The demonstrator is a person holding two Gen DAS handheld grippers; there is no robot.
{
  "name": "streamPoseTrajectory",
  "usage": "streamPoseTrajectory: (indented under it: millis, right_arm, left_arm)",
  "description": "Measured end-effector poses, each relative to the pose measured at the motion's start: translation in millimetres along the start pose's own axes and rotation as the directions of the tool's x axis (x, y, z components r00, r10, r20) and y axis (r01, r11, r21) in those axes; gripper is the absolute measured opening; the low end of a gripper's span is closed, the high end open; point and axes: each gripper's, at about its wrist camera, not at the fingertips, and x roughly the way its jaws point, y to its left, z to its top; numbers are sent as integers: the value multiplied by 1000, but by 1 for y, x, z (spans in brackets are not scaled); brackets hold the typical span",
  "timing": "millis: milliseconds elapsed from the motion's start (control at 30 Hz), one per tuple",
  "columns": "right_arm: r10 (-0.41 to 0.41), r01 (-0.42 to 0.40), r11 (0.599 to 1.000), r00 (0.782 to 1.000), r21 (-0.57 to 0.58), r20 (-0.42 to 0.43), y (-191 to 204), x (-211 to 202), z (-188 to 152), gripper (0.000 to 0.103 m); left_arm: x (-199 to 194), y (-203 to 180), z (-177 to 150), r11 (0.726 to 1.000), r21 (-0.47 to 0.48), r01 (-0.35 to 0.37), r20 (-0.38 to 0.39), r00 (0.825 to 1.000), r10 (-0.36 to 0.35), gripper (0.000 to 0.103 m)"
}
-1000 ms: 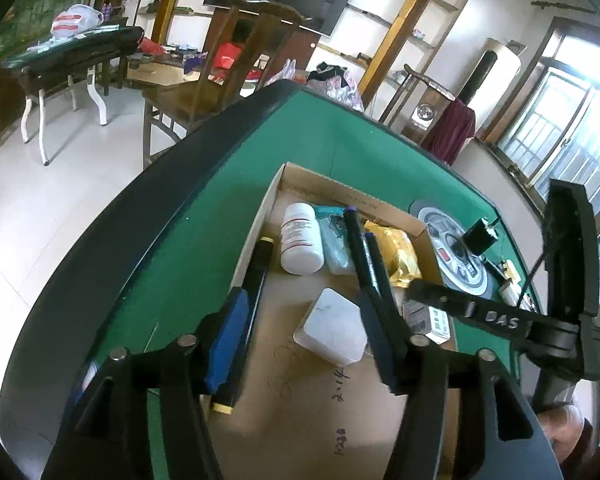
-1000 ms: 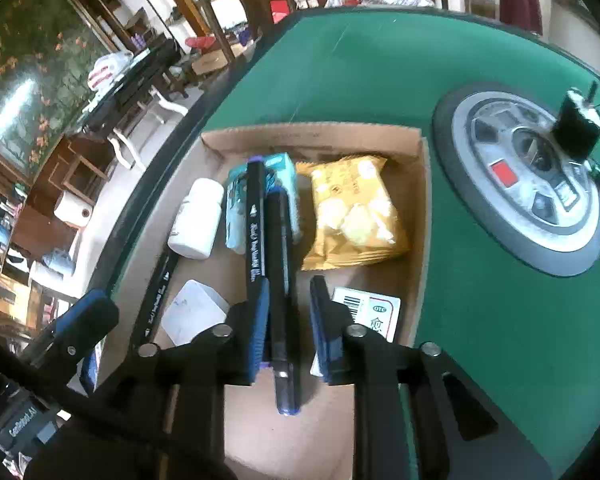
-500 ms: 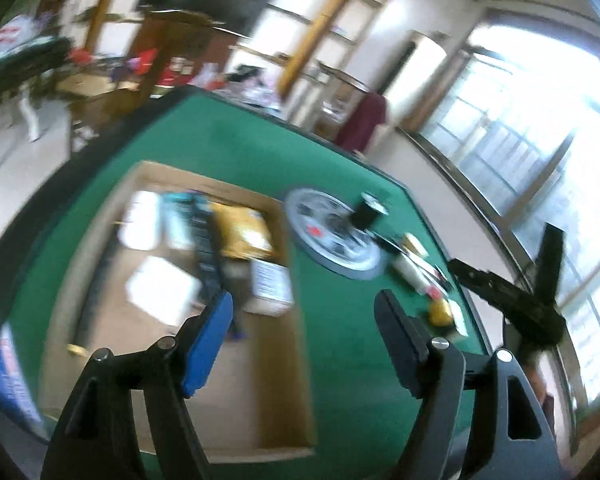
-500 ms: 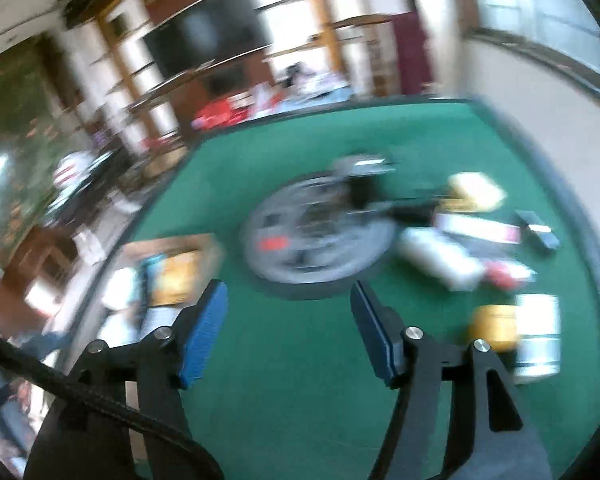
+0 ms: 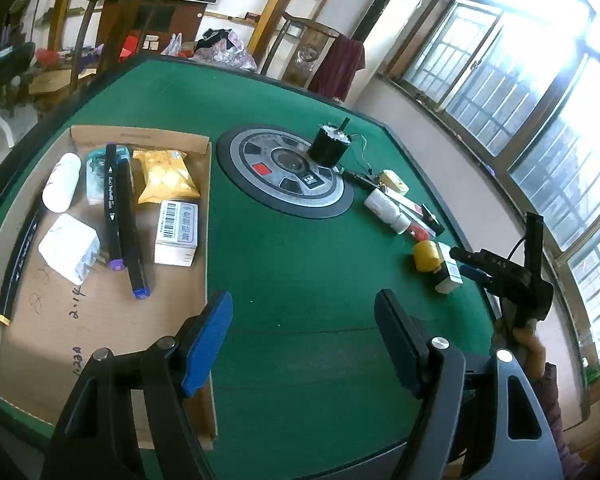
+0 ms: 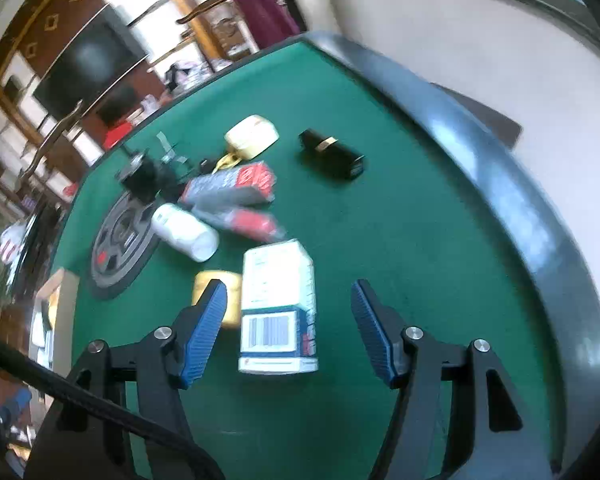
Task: Organize objects
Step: 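Open both tools and move them back over the table items, then grasp the yellow tape roll with the left tool while the right tool grasps the white medicine box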
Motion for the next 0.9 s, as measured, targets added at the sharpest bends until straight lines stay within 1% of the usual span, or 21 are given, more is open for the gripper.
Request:
streamPoseTrajectory:
  millis: [67, 133, 167, 200, 233, 267, 333, 433, 533, 567, 633, 667, 767, 900]
  right_arm:
    - [0, 0, 999, 1000, -33, -10, 6, 6, -3, 63]
    - [-53, 52, 996, 999, -70, -11, 5, 11, -9, 63]
    - [-93, 93, 992, 996, -89, 5, 6, 11, -10, 60]
    - [-154, 154, 982, 988, -105, 10, 6, 12, -11, 50]
    - [-192, 192, 975, 981, -114, 11, 5, 14, -12, 43]
    - [-192, 191, 975, 981, -116, -1, 2, 15, -13, 40]
    - [-170, 167, 981, 985, -101, -19, -3, 17, -13, 40]
    - [-99, 97, 992, 995, -80, -16, -6, 22, -8, 40]
    - [-93, 92, 992, 996, -84, -14, -7, 31, -3, 40]
    - [-89, 89, 992, 996, -87, -1, -8, 31, -3, 40]
    - [-112, 113, 989, 993, -92, 23, -11, 29, -4, 36]
    - [-118, 121, 989, 992, -89, 38, -14, 27, -5, 32]
    - [-119, 122, 991, 992, -47, 51, -26, 22, -6, 32]
    - [-57, 56, 998, 997, 12, 47, -41, 17, -4, 32]
  left_arm:
    - [3, -6, 1, 1000, 9, -2, -10, 1000, 2, 68]
    - [6, -15, 2, 1000, 28, -6, -21, 1000, 6, 68]
    - [8, -21, 3, 999, 46, -10, -27, 1000, 11, 68]
    - [10, -27, 4, 998, 64, -13, -32, 999, 15, 68]
    - [12, -33, 5, 997, 79, -15, -35, 999, 18, 68]
    - [16, -40, 7, 995, 99, -14, -39, 999, 18, 68]
    - [23, -54, 10, 991, 132, -9, -44, 999, 15, 68]
    - [42, -81, 15, 985, 173, -3, -54, 998, 13, 68]
    - [65, -106, 16, 977, 212, 12, -80, 997, 5, 68]
    - [74, -115, 16, 973, 229, 18, -93, 996, 4, 68]
    - [90, -128, 15, 966, 258, 14, -111, 994, 15, 68]
    - [99, -136, 15, 962, 272, 15, -118, 993, 18, 68]
    - [127, -155, 18, 956, 294, 7, -129, 991, 32, 67]
    - [164, -179, 21, 944, 328, 16, -133, 991, 30, 67]
